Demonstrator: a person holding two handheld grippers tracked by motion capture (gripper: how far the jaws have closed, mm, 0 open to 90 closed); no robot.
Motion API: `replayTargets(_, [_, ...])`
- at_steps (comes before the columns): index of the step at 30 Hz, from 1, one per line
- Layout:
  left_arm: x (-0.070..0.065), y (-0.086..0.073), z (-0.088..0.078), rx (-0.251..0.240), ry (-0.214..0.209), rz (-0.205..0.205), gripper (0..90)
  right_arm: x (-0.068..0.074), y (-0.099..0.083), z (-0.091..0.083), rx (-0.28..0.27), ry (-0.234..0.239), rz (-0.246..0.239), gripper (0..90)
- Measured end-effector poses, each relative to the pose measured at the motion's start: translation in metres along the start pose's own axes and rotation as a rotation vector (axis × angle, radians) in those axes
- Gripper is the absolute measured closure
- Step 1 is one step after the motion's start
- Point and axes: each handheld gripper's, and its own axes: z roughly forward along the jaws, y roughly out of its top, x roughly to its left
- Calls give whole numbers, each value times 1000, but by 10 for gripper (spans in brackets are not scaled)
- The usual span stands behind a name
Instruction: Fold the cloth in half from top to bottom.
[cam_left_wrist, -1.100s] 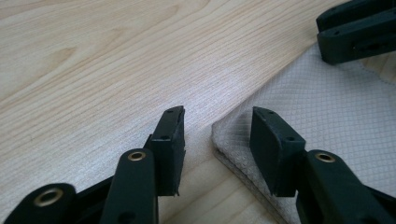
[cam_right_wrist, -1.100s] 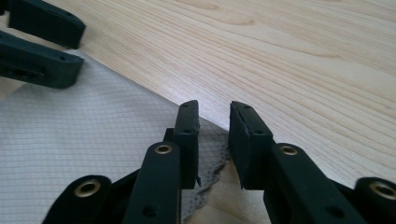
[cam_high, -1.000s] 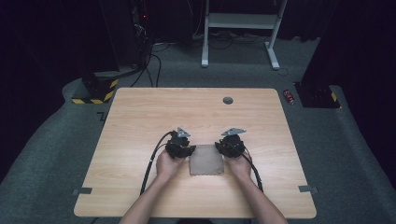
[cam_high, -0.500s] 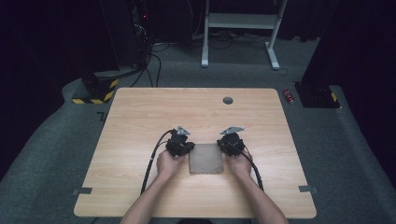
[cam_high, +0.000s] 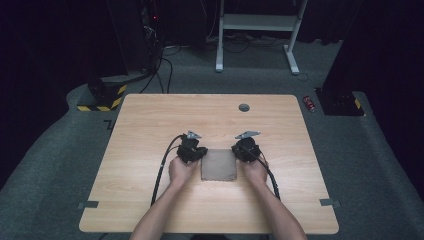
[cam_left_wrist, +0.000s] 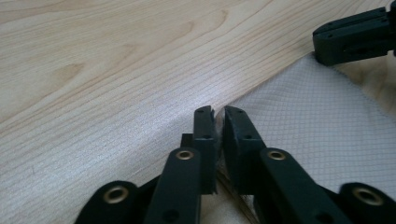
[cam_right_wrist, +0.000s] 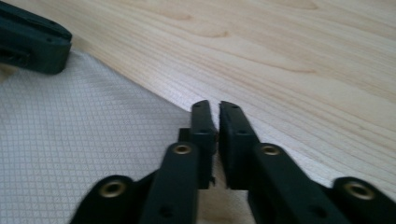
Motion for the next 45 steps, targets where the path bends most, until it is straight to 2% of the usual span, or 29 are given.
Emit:
replayTargets(3, [0,0,-5,3,22,16,696,-1,-3,-7,-29,0,24,763])
replayTargets(6, [0,-1,-14,-11,46,33,621,-2,-8,-13,-42,3,13,723])
replayTargets(11, [0,-8,-32,-43,62,45,551,-12,-21,-28,-65,14,36,666])
replayTargets(14, [2,-13,-42,-50,76,54,540,-15,-25,-32,-66,12,40,651])
replayTargets(16, [3,-18,-47,-57,76,41,532,-17,-30,-36,-79,11,49,645])
replayTargets(20, [6,-28,-54,-58,86,43,522,-20,-38,-43,-85,8,53,632])
replayTargets(24, [9,-40,-59,-63,94,36,510,-22,-46,-51,-88,-9,42,627])
replayTargets(27, [11,-48,-65,-71,99,26,502,-25,-55,-60,-94,-23,53,619])
replayTargets(31, [13,-60,-75,-80,120,36,494,-28,-65,-69,-98,-48,36,609])
replayTargets(38, [19,-80,-95,-114,161,18,487,-31,-82,-75,-75,-77,33,605])
replayTargets(45, [25,-93,-104,-107,195,12,477,-31,-93,-77,-62,-97,32,602])
